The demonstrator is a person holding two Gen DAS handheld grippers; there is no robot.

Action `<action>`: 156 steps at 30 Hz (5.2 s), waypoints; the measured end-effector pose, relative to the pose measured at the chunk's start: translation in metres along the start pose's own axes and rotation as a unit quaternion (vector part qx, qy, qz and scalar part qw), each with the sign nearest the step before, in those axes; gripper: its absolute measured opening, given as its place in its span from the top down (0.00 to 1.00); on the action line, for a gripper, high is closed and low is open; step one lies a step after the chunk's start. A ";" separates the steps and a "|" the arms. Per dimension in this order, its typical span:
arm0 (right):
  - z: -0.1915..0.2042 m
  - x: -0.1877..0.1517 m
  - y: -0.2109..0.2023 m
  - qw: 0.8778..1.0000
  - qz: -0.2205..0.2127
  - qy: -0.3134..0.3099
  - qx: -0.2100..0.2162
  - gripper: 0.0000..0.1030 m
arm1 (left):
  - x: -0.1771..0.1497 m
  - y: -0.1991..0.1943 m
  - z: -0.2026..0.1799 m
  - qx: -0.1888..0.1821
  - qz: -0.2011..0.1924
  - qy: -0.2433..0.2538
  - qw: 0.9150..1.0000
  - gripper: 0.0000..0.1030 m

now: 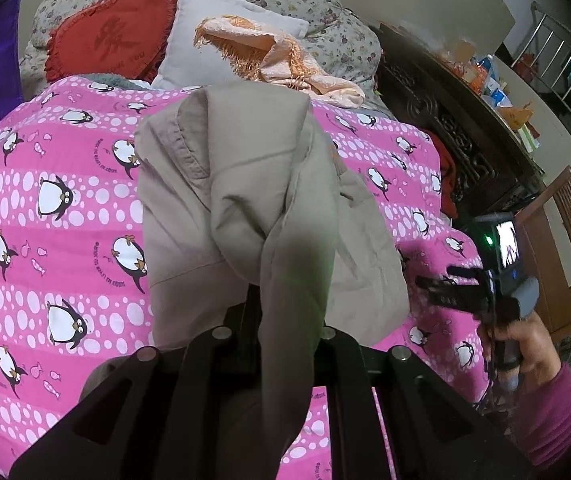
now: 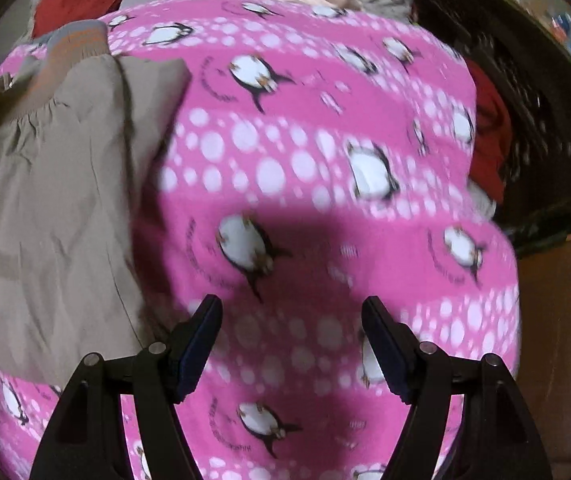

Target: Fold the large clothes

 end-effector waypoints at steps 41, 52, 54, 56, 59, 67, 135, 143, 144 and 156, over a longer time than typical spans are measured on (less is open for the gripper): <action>-0.050 -0.110 -0.006 0.983 -0.024 0.139 0.115 0.28 | -0.005 0.135 -0.158 0.023 0.045 0.102 0.993 0.94; -0.050 -0.125 -0.015 0.982 -0.020 0.147 0.120 0.28 | -0.017 0.113 -0.180 -0.040 0.054 0.107 0.992 0.49; -0.049 -0.126 -0.016 0.981 -0.020 0.151 0.123 0.28 | -0.019 0.096 -0.193 -0.079 0.059 0.116 0.988 0.45; -0.047 -0.127 -0.019 0.980 -0.022 0.153 0.127 0.28 | -0.016 0.071 -0.197 -0.101 0.060 0.118 0.986 0.45; -0.042 -0.127 -0.024 0.979 -0.026 0.149 0.135 0.28 | -0.003 0.034 -0.179 -0.099 0.045 0.116 0.987 0.44; -0.019 -0.120 -0.030 0.978 -0.035 0.138 0.156 0.28 | -0.007 -0.003 -0.060 0.016 0.018 0.094 0.995 0.41; 0.082 0.081 -0.059 0.956 -0.161 0.037 0.244 0.68 | -0.033 0.073 -0.008 0.092 0.053 -0.007 0.994 0.37; 0.049 0.086 -0.063 0.958 -0.208 0.066 0.186 0.99 | -0.007 0.075 -0.014 0.099 0.025 0.005 0.995 0.30; 0.038 0.082 -0.057 0.958 -0.205 0.086 0.183 1.00 | -0.005 0.079 -0.016 0.095 0.025 0.006 0.995 0.28; 0.014 0.049 -0.042 0.962 -0.188 0.103 0.167 0.56 | -0.007 0.104 -0.023 0.095 0.036 0.019 0.995 0.18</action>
Point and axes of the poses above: each gripper's, at about its wrist camera, not at the fingertips, and y roughly the way its jaws point, z to its left, x to its top, the point moved 8 cm from there along y, roughly the way its jaws point, and after that the axes turned 1 degree about -y, right-handed, at the moved point
